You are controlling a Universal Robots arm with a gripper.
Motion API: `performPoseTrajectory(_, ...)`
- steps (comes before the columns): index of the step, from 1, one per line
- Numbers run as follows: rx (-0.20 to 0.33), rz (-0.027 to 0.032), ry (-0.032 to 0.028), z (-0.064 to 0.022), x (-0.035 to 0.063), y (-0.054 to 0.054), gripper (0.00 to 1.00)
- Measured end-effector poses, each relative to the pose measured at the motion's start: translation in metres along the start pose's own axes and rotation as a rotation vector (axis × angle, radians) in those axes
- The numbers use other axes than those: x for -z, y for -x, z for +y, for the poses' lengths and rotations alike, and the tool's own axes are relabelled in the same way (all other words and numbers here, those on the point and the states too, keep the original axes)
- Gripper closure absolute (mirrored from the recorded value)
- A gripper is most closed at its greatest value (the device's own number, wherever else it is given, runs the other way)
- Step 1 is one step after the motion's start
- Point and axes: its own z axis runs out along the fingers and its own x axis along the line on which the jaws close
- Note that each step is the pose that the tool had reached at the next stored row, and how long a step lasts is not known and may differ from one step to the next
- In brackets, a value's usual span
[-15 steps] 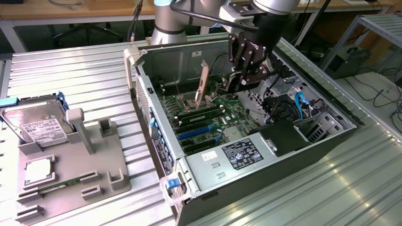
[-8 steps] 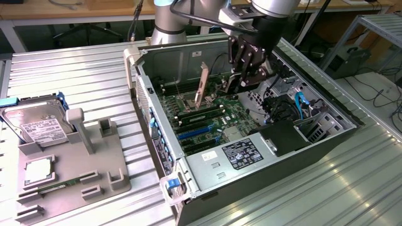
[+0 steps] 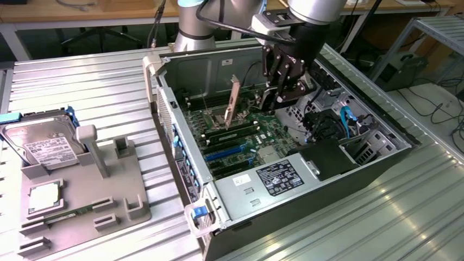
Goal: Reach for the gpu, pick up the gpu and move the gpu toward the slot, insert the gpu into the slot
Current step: 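Insert the gpu into the slot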
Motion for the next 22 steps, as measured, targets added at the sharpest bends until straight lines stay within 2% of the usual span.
performPoseTrajectory(4, 0.000, -0.0003, 0.0000, -0.0001, -0.0075, -0.002, 0.72)
performPoseTrajectory(6, 0.000, 0.0014, 0.0001, -0.0002, -0.0111, -0.002, 0.72)
performPoseTrajectory(7, 0.000, 0.0034, 0.0009, -0.0003, -0.0124, -0.002, 0.72)
performPoseTrajectory(9, 0.000, 0.0047, 0.0061, -0.0003, -0.0153, -0.001, 0.72)
performPoseTrajectory(10, -0.001, 0.0057, 0.0061, -0.0002, -0.0171, 0.000, 0.72)
performPoseTrajectory(11, -0.001, 0.0098, 0.0093, -0.0004, -0.0182, 0.000, 0.72)
performPoseTrajectory(13, -0.001, 0.0096, 0.0191, -0.0004, -0.0208, 0.000, 0.72)
performPoseTrajectory(18, -0.001, 0.0092, 0.0363, -0.0006, -0.0270, 0.000, 0.72)
performPoseTrajectory(19, -0.001, 0.0091, 0.0391, -0.0006, -0.0286, 0.000, 0.72)
performPoseTrajectory(22, -0.001, 0.0091, 0.0405, -0.0009, -0.0336, 0.000, 0.72)
